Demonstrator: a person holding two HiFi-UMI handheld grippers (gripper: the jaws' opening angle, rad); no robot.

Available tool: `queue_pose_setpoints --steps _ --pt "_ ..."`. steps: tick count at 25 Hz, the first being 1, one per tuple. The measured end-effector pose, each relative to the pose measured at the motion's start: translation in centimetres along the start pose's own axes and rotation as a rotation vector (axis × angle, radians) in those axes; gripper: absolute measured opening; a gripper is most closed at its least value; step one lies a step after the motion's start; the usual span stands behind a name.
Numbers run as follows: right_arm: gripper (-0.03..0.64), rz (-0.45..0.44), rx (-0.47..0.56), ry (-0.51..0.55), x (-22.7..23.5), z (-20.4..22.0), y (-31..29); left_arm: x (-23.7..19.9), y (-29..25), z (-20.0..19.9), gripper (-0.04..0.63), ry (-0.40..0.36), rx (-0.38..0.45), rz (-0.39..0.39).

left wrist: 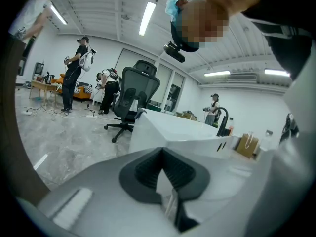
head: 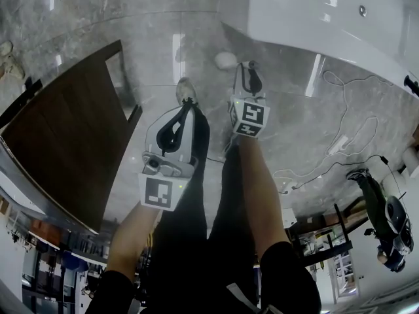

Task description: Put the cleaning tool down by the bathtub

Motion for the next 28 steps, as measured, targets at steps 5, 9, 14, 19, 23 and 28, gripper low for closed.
queue_pose_setpoints --steps 5,9,14,19,23,28 --pt "0.089 0.001 -0.005 0.001 -0.4 -0.2 -1.0 -0.7 -0.1 -0.3 0.008 0.006 0.005 -0.007" --pt "0.089 0.006 -0.015 0.005 -0.3 -0.5 -2.0 -1.2 -0.3 -0.4 0.009 0.003 0.012 -0.008" --pt "0.089 0.008 -0.015 0.006 -0.1 -0.8 -2.8 -1.5 -0.4 -0.4 0.008 0.003 0.013 -0.010" --pt "0.089 0.012 -0.013 0.003 0.0 -0.7 -3.2 -1.3 -0.2 0.0 0.008 0.013 0.013 -0.007" --pt "0.089 0.011 -0.012 0.001 0.0 -0.7 -3.8 -1.2 -0.1 0.7 0.008 0.018 -0.004 0.006" --pt "0.088 0.010 -0.018 0.000 0.0 -0.8 -4.6 -1.1 -0.2 0.9 0.008 0.024 -0.006 0.012"
Point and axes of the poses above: the fingertips, and each gripper's own axes: y backward along the fingers, x to its right, z out of its underside, the point moved 3 cm from there along y, backward along the fingers, and after that the axes turned 9 degrees about x, right-handed, at the moved point
